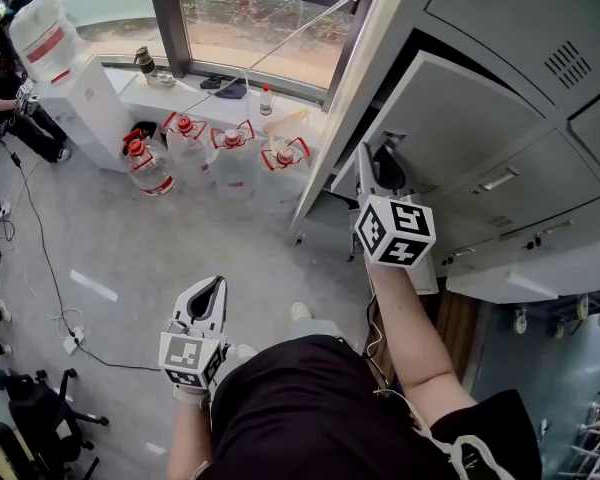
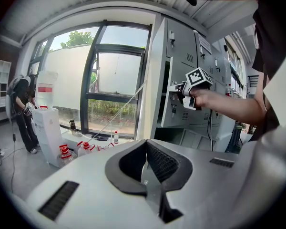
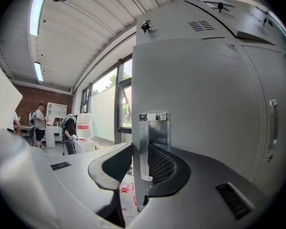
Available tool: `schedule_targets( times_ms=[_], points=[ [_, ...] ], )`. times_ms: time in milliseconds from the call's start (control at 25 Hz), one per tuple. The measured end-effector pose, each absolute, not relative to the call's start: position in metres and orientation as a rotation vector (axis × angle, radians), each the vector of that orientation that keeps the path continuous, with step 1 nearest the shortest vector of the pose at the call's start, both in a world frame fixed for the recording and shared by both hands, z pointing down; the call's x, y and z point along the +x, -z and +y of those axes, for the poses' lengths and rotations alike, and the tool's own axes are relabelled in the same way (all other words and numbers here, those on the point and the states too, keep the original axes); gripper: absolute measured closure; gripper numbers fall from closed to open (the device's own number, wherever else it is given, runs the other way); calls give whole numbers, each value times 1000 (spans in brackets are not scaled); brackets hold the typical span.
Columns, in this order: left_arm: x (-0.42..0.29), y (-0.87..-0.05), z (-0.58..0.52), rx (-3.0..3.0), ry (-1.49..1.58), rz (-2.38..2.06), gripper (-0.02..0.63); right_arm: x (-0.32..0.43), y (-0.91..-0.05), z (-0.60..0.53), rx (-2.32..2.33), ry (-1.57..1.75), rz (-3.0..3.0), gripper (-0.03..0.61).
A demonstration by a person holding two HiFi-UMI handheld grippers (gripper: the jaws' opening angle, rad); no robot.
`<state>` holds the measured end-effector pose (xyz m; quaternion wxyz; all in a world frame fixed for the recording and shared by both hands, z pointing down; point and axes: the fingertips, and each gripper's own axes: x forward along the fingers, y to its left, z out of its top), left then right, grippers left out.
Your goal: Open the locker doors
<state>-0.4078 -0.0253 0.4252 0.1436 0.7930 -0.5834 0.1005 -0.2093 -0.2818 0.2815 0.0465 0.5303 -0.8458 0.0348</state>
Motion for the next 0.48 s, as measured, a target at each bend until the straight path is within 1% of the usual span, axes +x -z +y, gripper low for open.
schedule_targets(
  times_ms=[480],
  points=[
    [-414,-424,18,2384,-289,-1565,595,-187,-280,-220,1725,-117,-2521,445]
  ],
)
